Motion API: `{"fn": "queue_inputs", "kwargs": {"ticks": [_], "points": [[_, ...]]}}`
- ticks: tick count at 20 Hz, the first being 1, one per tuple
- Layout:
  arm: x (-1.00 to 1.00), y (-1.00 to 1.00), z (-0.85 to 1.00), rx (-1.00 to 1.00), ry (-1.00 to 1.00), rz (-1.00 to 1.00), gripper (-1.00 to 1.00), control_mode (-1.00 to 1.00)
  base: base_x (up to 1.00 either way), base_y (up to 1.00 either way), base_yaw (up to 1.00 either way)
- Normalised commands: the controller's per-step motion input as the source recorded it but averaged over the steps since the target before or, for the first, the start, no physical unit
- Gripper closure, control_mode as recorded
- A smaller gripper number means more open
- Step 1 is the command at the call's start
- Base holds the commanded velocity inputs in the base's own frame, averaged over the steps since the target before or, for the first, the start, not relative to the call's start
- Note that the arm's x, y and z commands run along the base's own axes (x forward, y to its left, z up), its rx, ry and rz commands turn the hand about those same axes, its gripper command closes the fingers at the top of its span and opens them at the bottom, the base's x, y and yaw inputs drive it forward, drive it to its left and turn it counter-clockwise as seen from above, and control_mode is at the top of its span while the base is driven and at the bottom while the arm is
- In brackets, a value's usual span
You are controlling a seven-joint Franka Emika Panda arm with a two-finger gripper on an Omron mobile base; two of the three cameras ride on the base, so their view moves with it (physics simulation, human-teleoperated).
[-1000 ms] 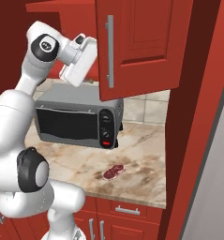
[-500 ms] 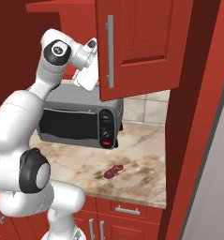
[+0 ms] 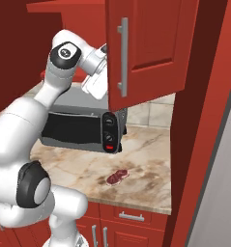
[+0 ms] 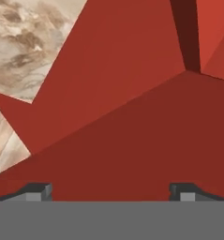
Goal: Retrieve the tupperware from the cabinet, then place the raw meat into the tupperware to avoid contamination.
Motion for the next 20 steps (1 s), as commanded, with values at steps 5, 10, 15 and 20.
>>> {"fn": "queue_inputs", "kwargs": {"ticks": [5, 10, 15, 20], "points": [[-0.6, -0.62, -0.01, 0.0, -0.01, -0.11, -1.0, -1.0, 0.0, 0.0, 0.0], [-0.31, -0.57, -0.07, -0.02, -0.07, -0.07, -1.0, -1.0, 0.0, 0.0, 0.0], [-0.09, -0.41, -0.06, -0.05, -0.06, -0.03, -1.0, -1.0, 0.0, 0.0, 0.0], [0.0, -0.05, -0.13, -0.06, -0.04, 0.0, -1.0, -1.0, 0.0, 0.0, 0.0]]}}
